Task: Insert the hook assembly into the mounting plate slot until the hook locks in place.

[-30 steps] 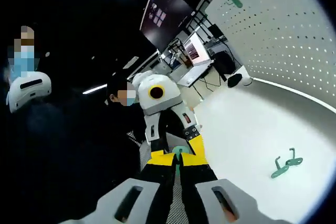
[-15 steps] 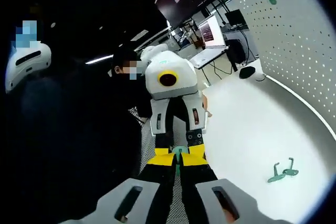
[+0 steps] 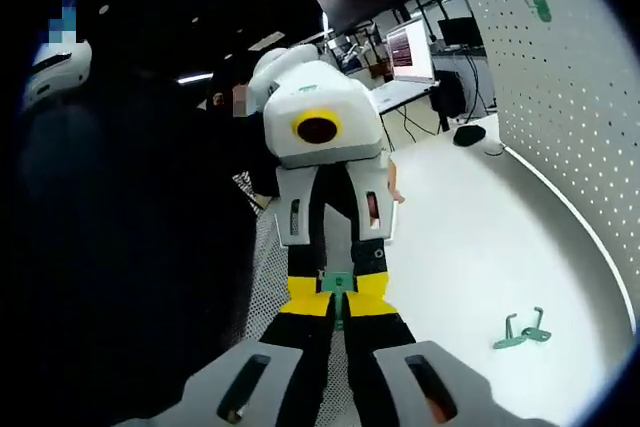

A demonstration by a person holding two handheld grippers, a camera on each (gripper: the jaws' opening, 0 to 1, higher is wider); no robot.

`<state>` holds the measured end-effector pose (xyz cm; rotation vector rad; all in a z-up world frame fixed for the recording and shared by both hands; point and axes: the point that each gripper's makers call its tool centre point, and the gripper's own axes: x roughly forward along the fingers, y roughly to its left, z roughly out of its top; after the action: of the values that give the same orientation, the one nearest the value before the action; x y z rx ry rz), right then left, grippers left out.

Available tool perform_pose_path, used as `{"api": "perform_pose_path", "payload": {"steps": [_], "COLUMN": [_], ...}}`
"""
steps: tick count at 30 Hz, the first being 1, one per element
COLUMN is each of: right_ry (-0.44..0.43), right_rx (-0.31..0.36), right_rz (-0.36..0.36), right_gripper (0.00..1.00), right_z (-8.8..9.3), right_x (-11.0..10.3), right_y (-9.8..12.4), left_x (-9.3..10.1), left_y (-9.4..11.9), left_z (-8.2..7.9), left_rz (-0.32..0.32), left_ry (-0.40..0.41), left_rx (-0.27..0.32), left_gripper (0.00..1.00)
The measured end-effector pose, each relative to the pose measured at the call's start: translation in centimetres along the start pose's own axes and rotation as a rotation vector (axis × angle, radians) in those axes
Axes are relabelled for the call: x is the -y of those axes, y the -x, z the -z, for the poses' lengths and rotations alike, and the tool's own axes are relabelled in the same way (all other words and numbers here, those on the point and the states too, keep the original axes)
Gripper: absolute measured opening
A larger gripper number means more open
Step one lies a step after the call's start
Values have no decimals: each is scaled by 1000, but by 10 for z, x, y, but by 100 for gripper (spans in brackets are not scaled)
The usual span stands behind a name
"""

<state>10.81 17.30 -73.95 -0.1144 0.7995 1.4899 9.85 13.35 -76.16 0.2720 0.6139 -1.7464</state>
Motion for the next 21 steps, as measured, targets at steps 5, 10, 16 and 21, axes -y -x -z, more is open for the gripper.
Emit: {"api": "perform_pose_path", "payload": {"steps": [5, 10, 16, 21], "right_ry": [2, 6, -9, -18], "right_rx": [-32, -47, -62, -41], "right_rz": [2, 9, 33, 54], "right_gripper": [4, 3, 3, 3], "right_z": [6, 8, 7, 3], "right_x": [0, 1, 3, 6], "right_y": [-4, -4, -4, -4], "left_x": [0, -1, -3, -6], "left_y": [-3, -3, -2, 3], "left_z": [0, 0, 0, -1], "left_rz": [-3, -11, -27, -49], "left_ry": [13, 15, 6, -26], "left_rx": [-16, -17, -12, 5], "left_gripper": [18, 18, 18, 21]}}
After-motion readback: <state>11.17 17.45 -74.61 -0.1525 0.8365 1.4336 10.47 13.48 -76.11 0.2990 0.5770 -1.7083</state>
